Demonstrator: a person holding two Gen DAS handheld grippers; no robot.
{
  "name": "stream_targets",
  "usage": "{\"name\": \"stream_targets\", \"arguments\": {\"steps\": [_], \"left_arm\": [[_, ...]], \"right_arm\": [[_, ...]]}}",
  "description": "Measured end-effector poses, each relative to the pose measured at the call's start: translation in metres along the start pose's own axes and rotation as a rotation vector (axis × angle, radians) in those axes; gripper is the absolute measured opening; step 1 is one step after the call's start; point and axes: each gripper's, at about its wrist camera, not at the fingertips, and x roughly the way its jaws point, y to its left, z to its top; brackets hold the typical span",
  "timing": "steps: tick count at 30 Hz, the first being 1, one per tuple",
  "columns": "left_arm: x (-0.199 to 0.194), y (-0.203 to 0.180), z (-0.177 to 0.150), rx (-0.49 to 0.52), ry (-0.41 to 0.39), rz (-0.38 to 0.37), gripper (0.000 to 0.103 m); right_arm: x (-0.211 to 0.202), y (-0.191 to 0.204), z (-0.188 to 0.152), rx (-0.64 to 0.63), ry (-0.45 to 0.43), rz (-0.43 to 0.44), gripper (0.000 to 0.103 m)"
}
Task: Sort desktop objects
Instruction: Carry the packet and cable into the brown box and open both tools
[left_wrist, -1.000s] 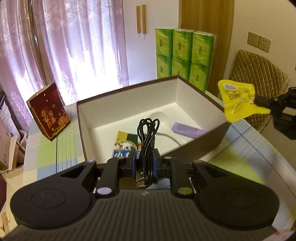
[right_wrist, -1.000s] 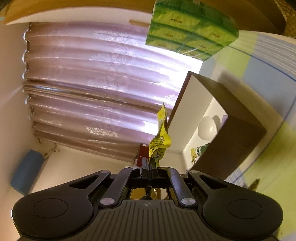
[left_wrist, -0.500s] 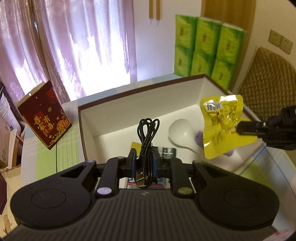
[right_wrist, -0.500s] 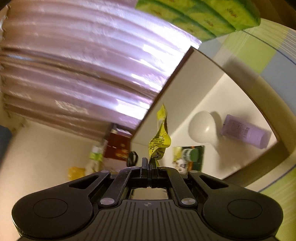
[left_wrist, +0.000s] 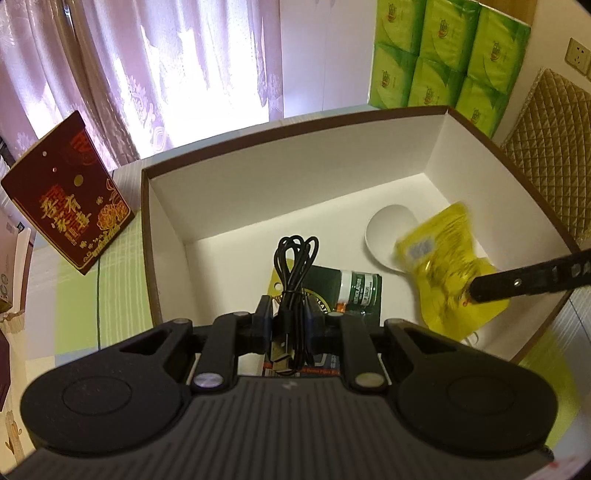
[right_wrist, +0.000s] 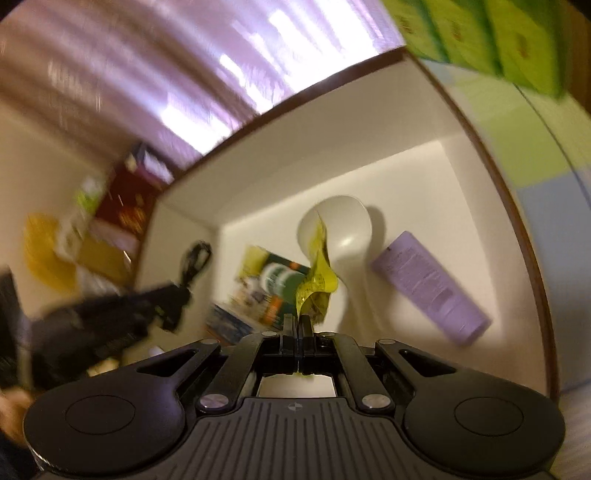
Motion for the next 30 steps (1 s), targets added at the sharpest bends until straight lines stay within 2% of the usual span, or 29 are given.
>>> {"name": "stream_targets", "arguments": {"steps": [4,5,6,8,9,15,21,26,28,30], "left_arm": [[0.002,0.000,-0.001,-0.002,0.005,0.006,0.014],[0.002,0.000,0.000,-0.004,0.005,0.007,0.014],[0.002,0.001,0.000,-0.005,0.005,0.008,0.014],[0.003,0.001,0.001,-0.005,0.004,0.012,0.014],[0.003,0.001,0.002,-0.004,0.003,0.014,0.014],[0.006,-0.002,0.009,0.002,-0.005,0.022,0.014],[0.004,-0.004,0.010,0.005,-0.011,0.028,0.016],[-0.001,-0.006,0.005,0.008,-0.004,0.044,0.025],[-0.005,-0.006,0.004,0.004,-0.007,0.050,0.038],[-0.010,-0.007,0.003,0.004,-0.013,0.052,0.039]], "right_arm": [[0.005,0.013,-0.003,-0.143,0.004,-0.118,0.000],[0.005,0.015,-0.004,-0.176,-0.002,-0.138,0.006],[0.004,0.017,-0.005,-0.202,-0.004,-0.155,0.014],[0.002,0.020,-0.008,-0.232,-0.021,-0.180,0.056],[0.000,0.023,-0.007,-0.250,-0.039,-0.194,0.061],[-0.002,0.028,-0.011,-0.317,-0.036,-0.222,0.065],[-0.004,0.034,-0.018,-0.389,-0.035,-0.249,0.076],[-0.008,0.039,-0.024,-0.434,-0.043,-0.266,0.084],[-0.011,0.041,-0.025,-0.453,-0.049,-0.274,0.086],[-0.014,0.043,-0.027,-0.475,-0.060,-0.287,0.089]]}}
